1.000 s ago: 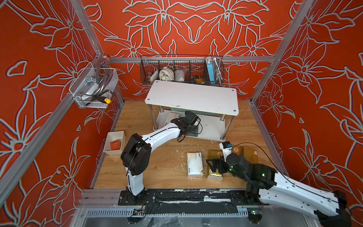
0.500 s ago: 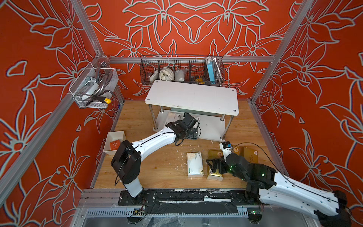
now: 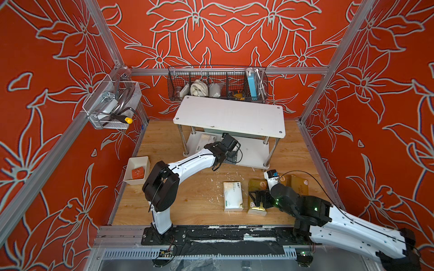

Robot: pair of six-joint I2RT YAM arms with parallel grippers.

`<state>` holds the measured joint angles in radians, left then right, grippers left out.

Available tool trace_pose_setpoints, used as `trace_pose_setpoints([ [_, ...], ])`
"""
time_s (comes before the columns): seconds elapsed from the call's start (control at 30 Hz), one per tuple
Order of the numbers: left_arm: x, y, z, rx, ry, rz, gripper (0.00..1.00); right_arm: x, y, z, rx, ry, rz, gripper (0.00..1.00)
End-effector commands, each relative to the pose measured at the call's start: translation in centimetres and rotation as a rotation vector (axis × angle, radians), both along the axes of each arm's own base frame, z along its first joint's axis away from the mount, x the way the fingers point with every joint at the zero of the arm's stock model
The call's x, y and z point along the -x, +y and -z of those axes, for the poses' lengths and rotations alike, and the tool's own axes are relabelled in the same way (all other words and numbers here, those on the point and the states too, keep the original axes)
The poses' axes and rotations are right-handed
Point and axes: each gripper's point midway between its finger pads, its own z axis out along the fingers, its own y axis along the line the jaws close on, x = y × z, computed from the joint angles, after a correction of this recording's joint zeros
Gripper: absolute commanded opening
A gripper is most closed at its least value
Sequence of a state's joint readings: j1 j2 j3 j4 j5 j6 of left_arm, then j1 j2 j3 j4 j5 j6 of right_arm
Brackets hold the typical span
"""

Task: Place the tissue boxes on the shelf by color
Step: Place a box of tissues on the shelf.

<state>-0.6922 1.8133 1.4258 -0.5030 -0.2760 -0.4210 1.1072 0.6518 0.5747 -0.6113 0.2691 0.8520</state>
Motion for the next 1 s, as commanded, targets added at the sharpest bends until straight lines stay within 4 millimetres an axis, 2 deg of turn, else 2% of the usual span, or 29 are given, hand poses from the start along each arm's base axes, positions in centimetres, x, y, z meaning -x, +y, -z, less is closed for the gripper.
trace_pose_setpoints([
  [0.0,-0.9,-0.6,-0.1,-0.002,-0.018,0.017,0.99,-0.1,-0.6,-0.5,0.013,-0.017,0.014,0.99],
  [0.3,-0.6,-1.1,0.6,0.028,0.008,0.015,0.99,-0.1,-0.7,-0.4,0.012,-0.017,0.017,0.99],
  [0.73,-0.1,-1.6,0.2,0.056,0.011,0.021,0.99,-0.1,-0.6,-0.4,0.009,-0.018,0.017,0.99],
  [0.97,0.1,-0.8,0.1,0.035,0.001,-0.002,0.99,-0.2,-0.6,-0.4,0.007,-0.019,0.017,0.99],
])
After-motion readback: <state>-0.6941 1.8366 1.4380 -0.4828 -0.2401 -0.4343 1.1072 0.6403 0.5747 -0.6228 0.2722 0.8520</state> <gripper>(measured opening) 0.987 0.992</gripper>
